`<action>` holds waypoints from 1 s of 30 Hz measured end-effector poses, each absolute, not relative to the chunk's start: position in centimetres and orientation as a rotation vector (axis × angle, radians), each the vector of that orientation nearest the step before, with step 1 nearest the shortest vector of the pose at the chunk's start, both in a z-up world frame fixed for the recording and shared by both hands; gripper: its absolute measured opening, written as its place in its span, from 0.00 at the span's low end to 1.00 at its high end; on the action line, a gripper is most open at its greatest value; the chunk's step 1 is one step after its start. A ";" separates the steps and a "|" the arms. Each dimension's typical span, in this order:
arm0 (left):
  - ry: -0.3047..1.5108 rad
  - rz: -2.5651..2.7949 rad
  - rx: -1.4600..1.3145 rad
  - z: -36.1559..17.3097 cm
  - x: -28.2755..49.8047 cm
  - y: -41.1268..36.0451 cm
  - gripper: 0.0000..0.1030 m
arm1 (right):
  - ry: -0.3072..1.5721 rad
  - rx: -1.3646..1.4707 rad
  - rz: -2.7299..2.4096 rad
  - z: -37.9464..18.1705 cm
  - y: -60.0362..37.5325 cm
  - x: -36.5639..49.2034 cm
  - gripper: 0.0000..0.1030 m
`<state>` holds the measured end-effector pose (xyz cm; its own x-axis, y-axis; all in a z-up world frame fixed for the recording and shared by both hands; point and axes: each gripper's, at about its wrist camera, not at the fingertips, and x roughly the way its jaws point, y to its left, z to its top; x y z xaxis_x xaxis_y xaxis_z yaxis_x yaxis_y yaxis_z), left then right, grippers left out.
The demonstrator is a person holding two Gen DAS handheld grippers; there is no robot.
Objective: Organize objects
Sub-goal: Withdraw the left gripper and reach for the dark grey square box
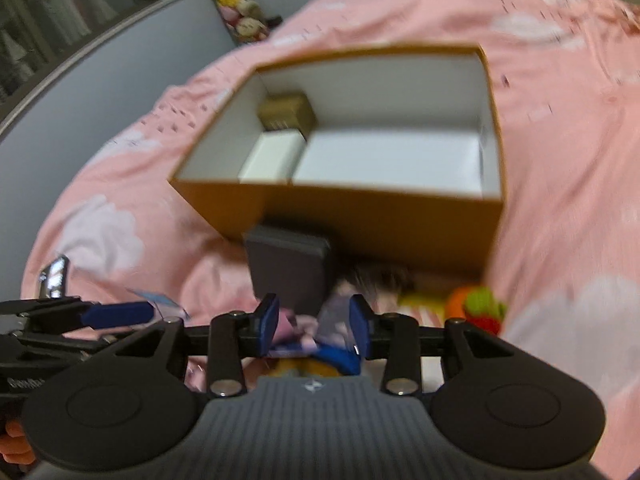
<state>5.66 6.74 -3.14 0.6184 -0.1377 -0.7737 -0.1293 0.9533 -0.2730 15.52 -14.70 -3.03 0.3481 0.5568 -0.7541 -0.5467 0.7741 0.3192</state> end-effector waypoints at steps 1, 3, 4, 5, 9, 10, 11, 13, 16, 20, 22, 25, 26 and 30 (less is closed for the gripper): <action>0.904 -0.001 -0.327 -3.2 5.6 6.8 0.68 | 1.001 0.011 0.700 -3.4 -14.8 15.6 0.40; 0.889 0.010 -0.343 -3.2 5.6 7.0 0.68 | 1.024 0.015 0.685 -3.9 -14.9 15.8 0.40; 0.880 0.012 -0.347 -3.2 5.7 7.1 0.68 | 1.036 0.012 0.678 -4.1 -14.9 16.0 0.40; 0.872 0.018 -0.351 -3.1 5.8 7.1 0.68 | 1.048 0.003 0.669 -4.2 -14.8 16.1 0.41; 0.863 0.026 -0.355 -3.0 6.6 7.3 0.68 | 1.095 -0.019 0.655 -4.7 -14.3 17.1 0.42; 0.865 0.028 -0.357 -3.0 6.9 7.4 0.68 | 1.110 -0.020 0.657 -4.7 -14.2 17.5 0.42; 0.870 0.030 -0.360 -3.1 7.1 7.5 0.68 | 1.121 -0.022 0.655 -4.7 -14.0 17.8 0.42; 0.876 0.029 -0.369 -3.2 7.5 7.7 0.68 | 1.144 -0.025 0.647 -4.7 -13.8 18.5 0.42; 0.892 0.025 -0.380 -3.6 8.2 8.1 0.68 | 1.183 -0.024 0.645 -4.9 -13.4 19.5 0.42; 0.906 0.025 -0.380 -3.9 9.0 8.4 0.68 | 1.213 -0.046 0.648 -5.1 -12.6 20.5 0.45; 0.909 0.025 -0.383 -3.9 9.3 8.7 0.68 | 1.226 -0.058 0.642 -5.3 -12.2 20.9 0.45; 0.909 0.031 -0.389 -4.0 9.6 9.2 0.68 | 1.248 -0.075 0.627 -5.6 -11.8 21.5 0.45; 0.910 0.032 -0.392 -4.1 9.7 9.4 0.68 | 1.259 -0.075 0.623 -5.7 -11.8 21.7 0.46; 0.927 0.019 -0.388 -4.4 10.2 9.7 0.68 | 1.318 -0.033 0.624 -5.9 -11.7 22.8 0.54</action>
<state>10.17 9.67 -4.43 0.6049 -0.1493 -0.7822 -0.1809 0.9308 -0.3175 22.83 -11.70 -5.87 0.1120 0.4066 -0.9067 -0.4434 0.8370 0.3206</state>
